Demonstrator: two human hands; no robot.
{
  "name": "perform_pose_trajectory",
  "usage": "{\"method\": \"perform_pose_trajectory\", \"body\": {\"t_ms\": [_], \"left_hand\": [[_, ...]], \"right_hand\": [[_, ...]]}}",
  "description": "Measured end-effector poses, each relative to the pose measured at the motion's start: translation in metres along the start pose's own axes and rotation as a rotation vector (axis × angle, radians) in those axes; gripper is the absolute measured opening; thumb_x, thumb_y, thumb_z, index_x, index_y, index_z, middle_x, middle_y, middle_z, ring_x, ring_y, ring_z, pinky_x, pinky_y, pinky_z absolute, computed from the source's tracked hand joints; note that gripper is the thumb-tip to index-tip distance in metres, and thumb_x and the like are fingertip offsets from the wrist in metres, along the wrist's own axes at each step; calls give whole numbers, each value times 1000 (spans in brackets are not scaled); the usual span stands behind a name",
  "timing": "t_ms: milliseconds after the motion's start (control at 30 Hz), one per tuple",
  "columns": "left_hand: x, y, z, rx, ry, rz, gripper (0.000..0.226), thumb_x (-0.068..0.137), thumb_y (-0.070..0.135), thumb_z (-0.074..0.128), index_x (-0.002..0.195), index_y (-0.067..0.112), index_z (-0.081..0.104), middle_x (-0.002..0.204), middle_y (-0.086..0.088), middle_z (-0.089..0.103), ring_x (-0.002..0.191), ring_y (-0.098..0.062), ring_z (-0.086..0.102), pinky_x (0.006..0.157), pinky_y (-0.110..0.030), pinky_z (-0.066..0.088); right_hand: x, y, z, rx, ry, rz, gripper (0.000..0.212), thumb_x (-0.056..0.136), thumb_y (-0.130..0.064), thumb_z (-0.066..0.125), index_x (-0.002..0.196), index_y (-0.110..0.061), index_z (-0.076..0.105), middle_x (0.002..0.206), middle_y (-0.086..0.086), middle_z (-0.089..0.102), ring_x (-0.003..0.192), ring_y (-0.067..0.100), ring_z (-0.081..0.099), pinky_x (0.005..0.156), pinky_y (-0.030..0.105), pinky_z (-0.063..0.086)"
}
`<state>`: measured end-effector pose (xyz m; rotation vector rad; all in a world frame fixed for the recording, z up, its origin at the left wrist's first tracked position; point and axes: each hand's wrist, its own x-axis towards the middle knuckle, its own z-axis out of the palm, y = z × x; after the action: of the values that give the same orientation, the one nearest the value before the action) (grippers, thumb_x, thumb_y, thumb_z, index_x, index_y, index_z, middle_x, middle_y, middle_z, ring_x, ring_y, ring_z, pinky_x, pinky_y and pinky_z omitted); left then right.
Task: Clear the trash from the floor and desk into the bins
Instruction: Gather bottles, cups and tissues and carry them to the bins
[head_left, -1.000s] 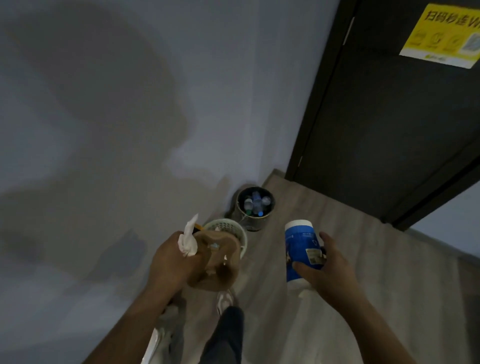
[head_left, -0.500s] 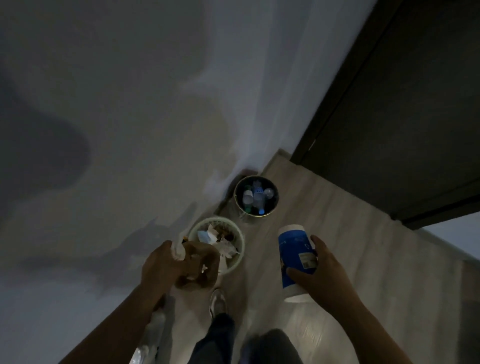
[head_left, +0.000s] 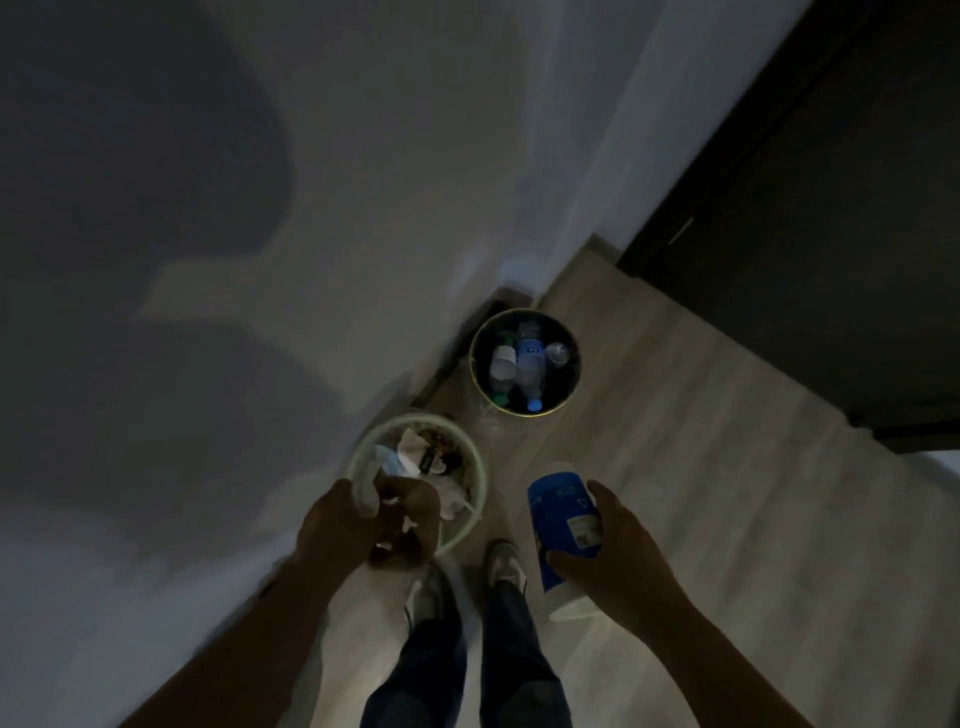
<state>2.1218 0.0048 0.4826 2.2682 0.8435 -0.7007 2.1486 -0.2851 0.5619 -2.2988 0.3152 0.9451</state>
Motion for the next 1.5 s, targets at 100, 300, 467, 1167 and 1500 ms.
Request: {"method": "perform_pose_trajectory", "body": {"t_ms": [100,300,467,1167,1500], "left_hand": [[35,2,31,-73,-12,-116,27,80,33,72,97,15,62,83,0,61,84,-23,63,61,-25,39],[94,-1,83,-115,63,-214,39,83,41,67,104,8,62,80,-4,62,67,-17,56,55,-25,37],[132,3,108,-125,61,-238,50,82,36,68,118,3,54,101,-14,64,94,-33,61,73,-32,44],[170,5,117,185,-245,12,25,87,23,61,109,12,60,110,-7,65,102,-21,60,79,-25,44],[188,45,97,118,-169,149,30,88,18,58,117,12,60,117,-6,65,107,-20,59,92,-32,47]], "right_hand": [[43,10,6,-26,-37,2,94,70,-36,77,147,-25,23,125,0,48,103,13,53,83,27,50],[120,28,25,-94,-45,-5,89,71,-33,76,145,-23,26,121,3,50,105,18,53,88,35,51],[166,39,45,-109,-57,-20,87,72,-31,75,144,-23,27,121,2,50,105,18,52,85,32,50],[272,4,49,-200,-30,38,71,72,-32,75,131,-14,39,117,9,58,104,28,59,85,39,51],[342,-29,21,-273,113,3,81,76,-36,72,142,-12,32,126,13,57,111,34,58,75,31,42]]}}
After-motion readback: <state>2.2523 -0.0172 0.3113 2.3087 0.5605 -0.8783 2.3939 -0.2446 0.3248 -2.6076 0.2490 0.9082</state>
